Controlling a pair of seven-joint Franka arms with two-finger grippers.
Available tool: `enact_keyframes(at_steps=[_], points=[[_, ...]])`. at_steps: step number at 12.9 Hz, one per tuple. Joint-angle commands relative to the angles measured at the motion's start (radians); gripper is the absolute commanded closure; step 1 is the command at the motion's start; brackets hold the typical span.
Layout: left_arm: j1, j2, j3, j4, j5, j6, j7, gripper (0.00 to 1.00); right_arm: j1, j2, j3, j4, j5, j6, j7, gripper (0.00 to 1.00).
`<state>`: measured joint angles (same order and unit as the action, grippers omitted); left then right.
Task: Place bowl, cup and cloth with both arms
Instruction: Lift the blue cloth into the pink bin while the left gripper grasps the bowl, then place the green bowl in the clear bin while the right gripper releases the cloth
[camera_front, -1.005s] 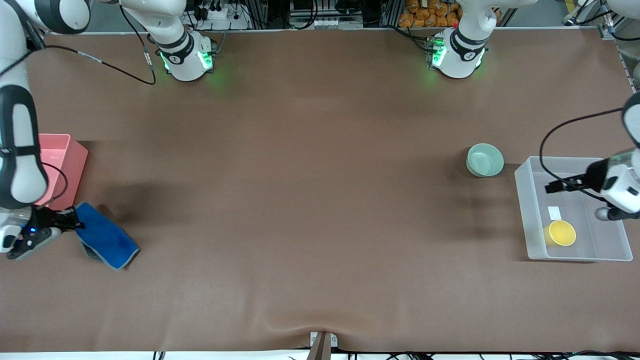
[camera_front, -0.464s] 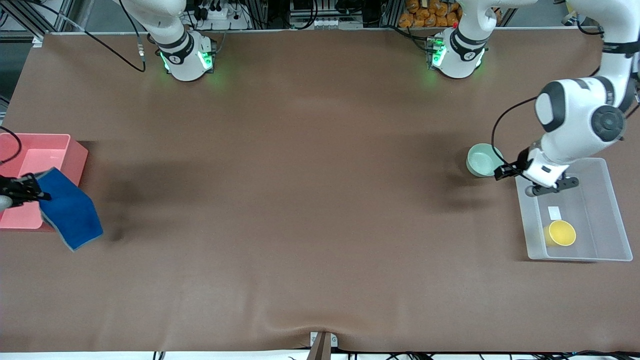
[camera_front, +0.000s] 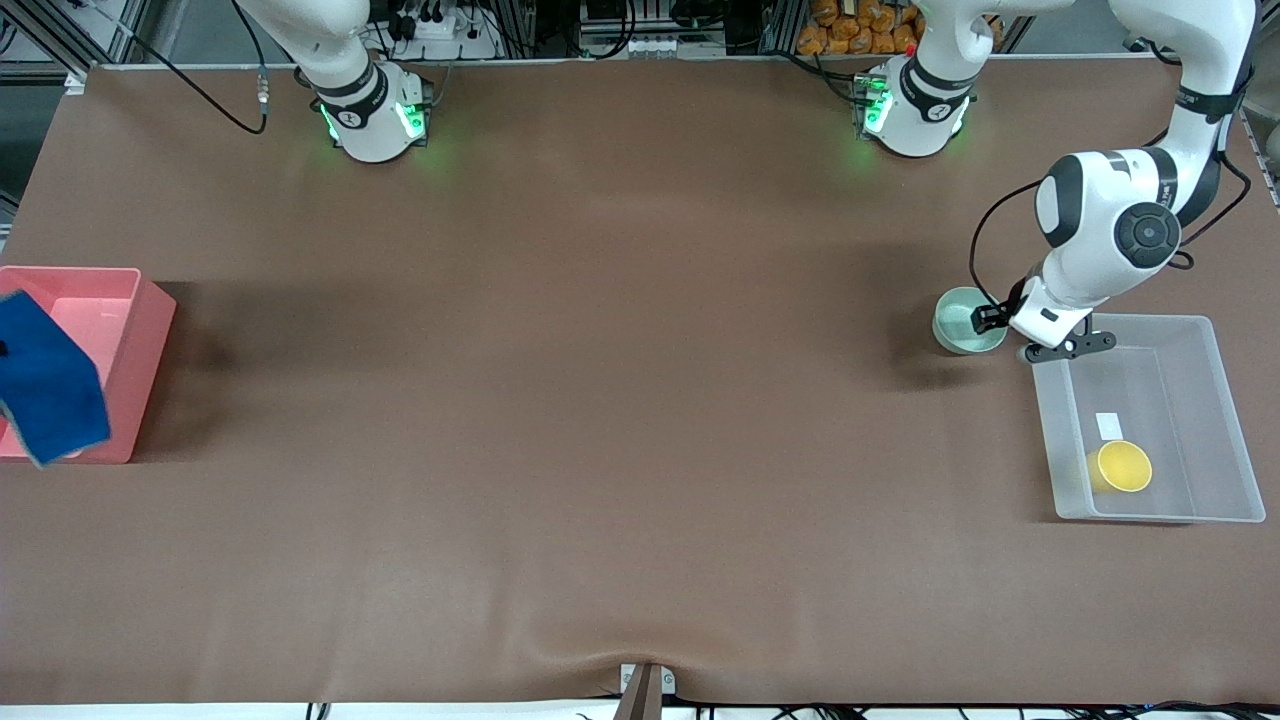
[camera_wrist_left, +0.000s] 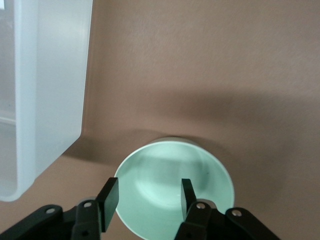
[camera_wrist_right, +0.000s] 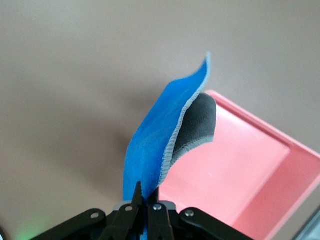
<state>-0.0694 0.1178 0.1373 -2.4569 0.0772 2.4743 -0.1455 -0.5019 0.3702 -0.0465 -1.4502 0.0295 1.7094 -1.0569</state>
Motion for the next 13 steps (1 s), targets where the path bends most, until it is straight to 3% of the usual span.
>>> enact_keyframes(at_steps=[1,5,11,12,13], points=[[0.014,-0.041,-0.002,-0.057,0.045,0.037,-0.026,0.42,-0.11,-0.011,0.017,-0.015,-0.04,0.028,-0.049,1.0],[0.062,-0.018,0.002,-0.07,0.108,0.06,-0.022,0.42,-0.193,0.031,0.017,-0.025,-0.057,0.145,-0.043,1.0],[0.056,0.071,-0.002,-0.082,0.124,0.19,-0.091,0.51,-0.179,0.22,0.026,-0.026,-0.04,0.342,-0.049,1.0],[0.045,0.077,-0.001,-0.082,0.124,0.193,-0.098,0.56,-0.169,0.228,0.031,-0.026,-0.04,0.34,-0.051,1.0],[0.043,0.082,-0.001,-0.082,0.124,0.193,-0.098,0.69,-0.144,0.237,0.03,-0.026,-0.042,0.334,-0.052,1.0]])
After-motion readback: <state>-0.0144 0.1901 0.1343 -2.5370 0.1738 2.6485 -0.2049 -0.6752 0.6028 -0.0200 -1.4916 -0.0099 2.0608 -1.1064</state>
